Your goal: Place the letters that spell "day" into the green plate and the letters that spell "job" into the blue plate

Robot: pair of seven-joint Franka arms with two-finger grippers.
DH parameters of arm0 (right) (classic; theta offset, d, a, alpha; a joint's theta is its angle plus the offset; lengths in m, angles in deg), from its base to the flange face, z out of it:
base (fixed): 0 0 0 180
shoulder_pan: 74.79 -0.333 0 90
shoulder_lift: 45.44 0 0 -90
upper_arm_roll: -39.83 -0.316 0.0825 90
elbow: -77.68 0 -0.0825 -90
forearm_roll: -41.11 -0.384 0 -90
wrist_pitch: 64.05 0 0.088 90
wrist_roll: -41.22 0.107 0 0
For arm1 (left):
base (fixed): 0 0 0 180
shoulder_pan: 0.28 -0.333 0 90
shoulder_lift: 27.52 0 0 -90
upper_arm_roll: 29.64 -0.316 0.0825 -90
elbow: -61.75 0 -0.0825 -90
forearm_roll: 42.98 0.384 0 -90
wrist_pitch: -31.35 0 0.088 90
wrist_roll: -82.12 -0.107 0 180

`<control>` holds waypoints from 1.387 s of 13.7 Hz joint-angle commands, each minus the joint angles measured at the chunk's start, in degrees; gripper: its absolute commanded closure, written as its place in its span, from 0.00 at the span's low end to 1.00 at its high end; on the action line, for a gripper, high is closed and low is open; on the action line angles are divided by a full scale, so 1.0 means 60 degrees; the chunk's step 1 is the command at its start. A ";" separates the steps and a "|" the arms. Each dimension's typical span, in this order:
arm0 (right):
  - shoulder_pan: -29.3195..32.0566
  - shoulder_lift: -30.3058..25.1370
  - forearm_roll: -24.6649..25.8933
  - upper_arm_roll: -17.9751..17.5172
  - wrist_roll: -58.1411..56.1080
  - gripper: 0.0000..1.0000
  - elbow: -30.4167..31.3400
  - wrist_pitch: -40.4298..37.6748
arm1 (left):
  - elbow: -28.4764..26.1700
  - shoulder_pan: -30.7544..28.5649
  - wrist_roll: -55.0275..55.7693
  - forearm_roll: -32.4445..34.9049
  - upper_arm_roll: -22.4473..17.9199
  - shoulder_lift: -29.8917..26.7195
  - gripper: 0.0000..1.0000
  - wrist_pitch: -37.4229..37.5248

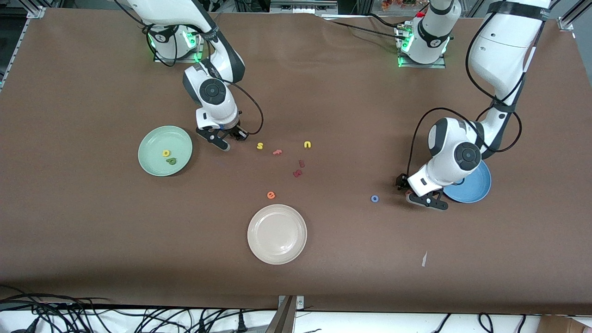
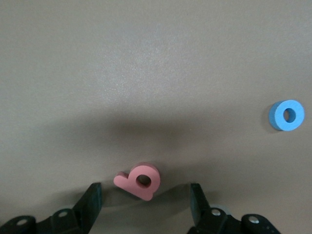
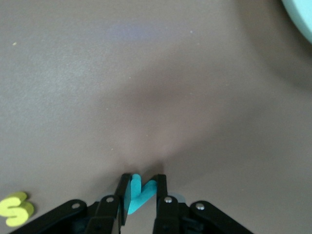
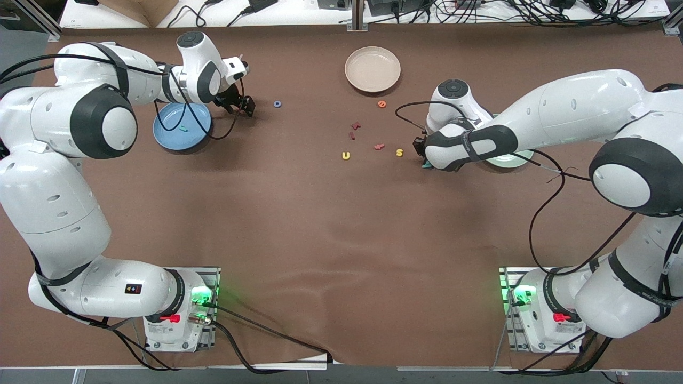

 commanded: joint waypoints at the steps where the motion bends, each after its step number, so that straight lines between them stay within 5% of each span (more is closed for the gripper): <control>1: -0.0071 -0.0921 -0.0080 0.0460 -0.1243 1.00 -0.0037 -0.1391 | -0.0003 0.0154 -0.0034 -0.0030 -0.0113 -0.0053 0.25 0.0042; 6: -0.0071 -0.1628 -0.0080 0.2450 -0.5283 1.00 -0.0067 -0.2349 | -0.0047 0.0169 -0.0049 -0.0030 -0.0113 0.0005 0.31 0.0028; 10: 0.0045 -0.1409 -0.0109 0.3787 -0.7941 0.97 -0.0053 -0.2130 | -0.0018 0.0169 -0.0181 -0.0015 -0.0244 -0.0009 0.73 0.0042; 11: 0.0061 -0.1292 -0.0138 0.3817 -0.7987 0.63 -0.0053 -0.1999 | -0.0003 0.0169 -0.0210 -0.0015 -0.0288 -0.0024 0.80 0.0042; 12: 0.0061 -0.1305 -0.0139 0.3818 -0.7973 0.01 -0.0067 -0.2026 | -0.0018 0.0169 -0.0210 -0.0015 -0.0289 -0.0024 0.87 0.0042; 15: 0.0046 -0.1393 -0.0139 0.3759 -0.7870 0.00 -0.0257 -0.2202 | -0.0003 0.0169 -0.0210 -0.0015 -0.0289 -0.0068 0.97 0.0042; 17: 0.0046 -0.1422 -0.0139 0.3744 -0.7987 0.00 -0.0796 -0.2798 | -0.0003 0.0169 -0.0195 -0.0015 -0.0303 -0.0155 0.98 0.0071; 18: 0.0046 -0.1408 -0.0139 0.3730 -0.8017 0.00 -0.1322 -0.3542 | -0.0018 0.0154 -0.0166 -0.0015 -0.0303 -0.0214 0.87 0.0129; 19: 0.0046 -0.1379 -0.0139 0.3730 -0.8017 0.00 -0.1820 -0.4188 | 0.0040 0.0154 -0.0079 -0.0044 -0.0303 -0.0272 0.35 0.0130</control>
